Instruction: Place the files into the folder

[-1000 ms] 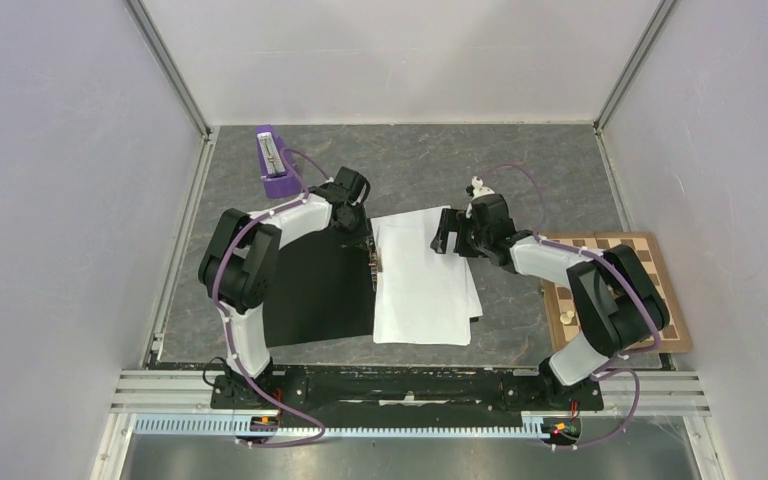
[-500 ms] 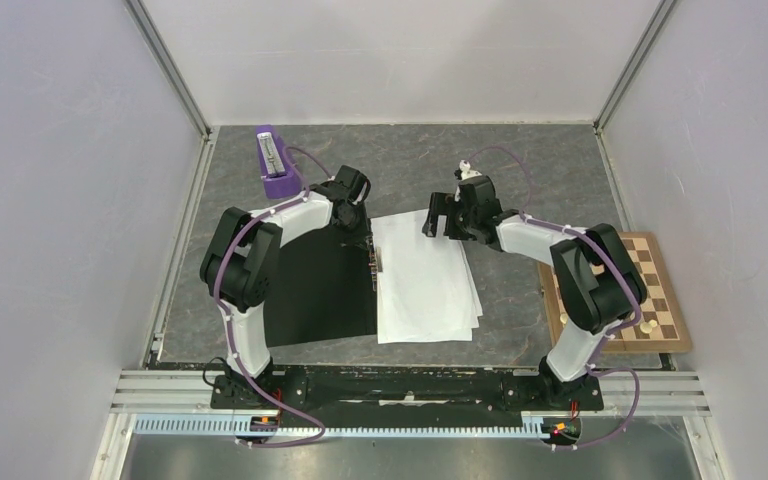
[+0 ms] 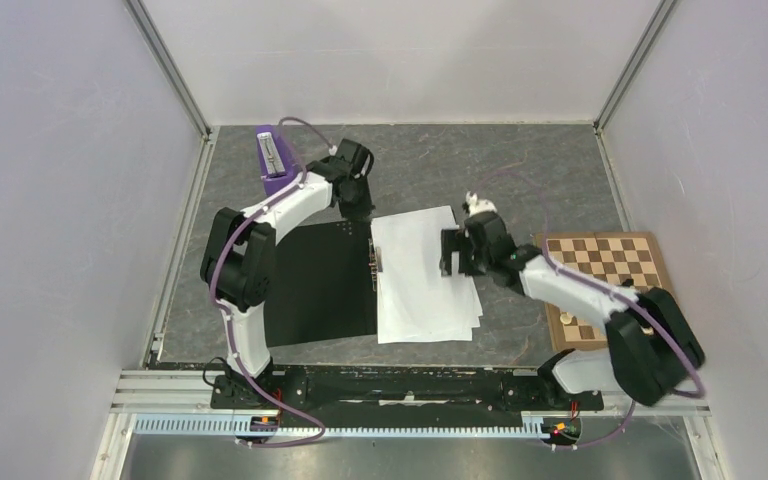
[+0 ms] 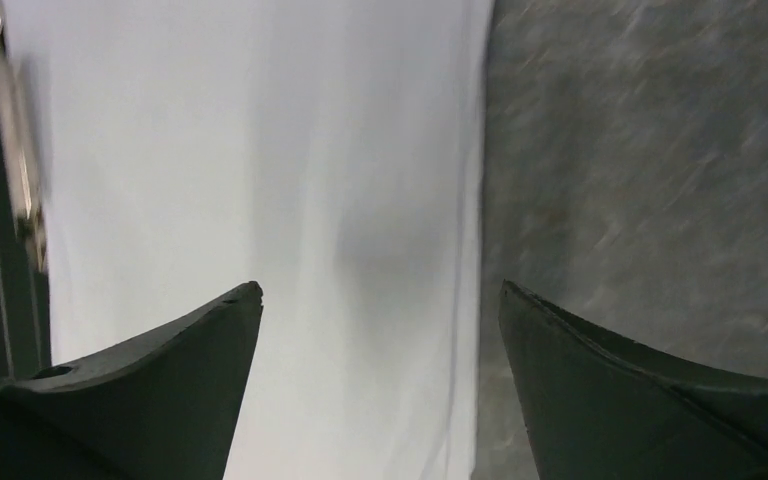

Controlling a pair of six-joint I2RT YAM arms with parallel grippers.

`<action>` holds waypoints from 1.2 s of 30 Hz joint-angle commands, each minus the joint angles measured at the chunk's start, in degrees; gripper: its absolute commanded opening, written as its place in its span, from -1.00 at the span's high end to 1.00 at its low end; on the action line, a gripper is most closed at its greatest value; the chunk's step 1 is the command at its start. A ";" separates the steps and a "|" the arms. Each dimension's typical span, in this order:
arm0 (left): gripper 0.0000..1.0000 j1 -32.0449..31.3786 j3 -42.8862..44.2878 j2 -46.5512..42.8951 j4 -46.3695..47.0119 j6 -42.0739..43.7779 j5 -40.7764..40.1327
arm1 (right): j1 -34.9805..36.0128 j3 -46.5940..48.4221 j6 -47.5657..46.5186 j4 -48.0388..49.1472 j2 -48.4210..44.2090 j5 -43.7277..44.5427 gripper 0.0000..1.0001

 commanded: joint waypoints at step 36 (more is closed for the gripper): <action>0.66 -6.30 17.42 23.09 19.25 -3.98 11.65 | 40.26 -17.95 30.44 -15.33 -14.13 23.49 0.53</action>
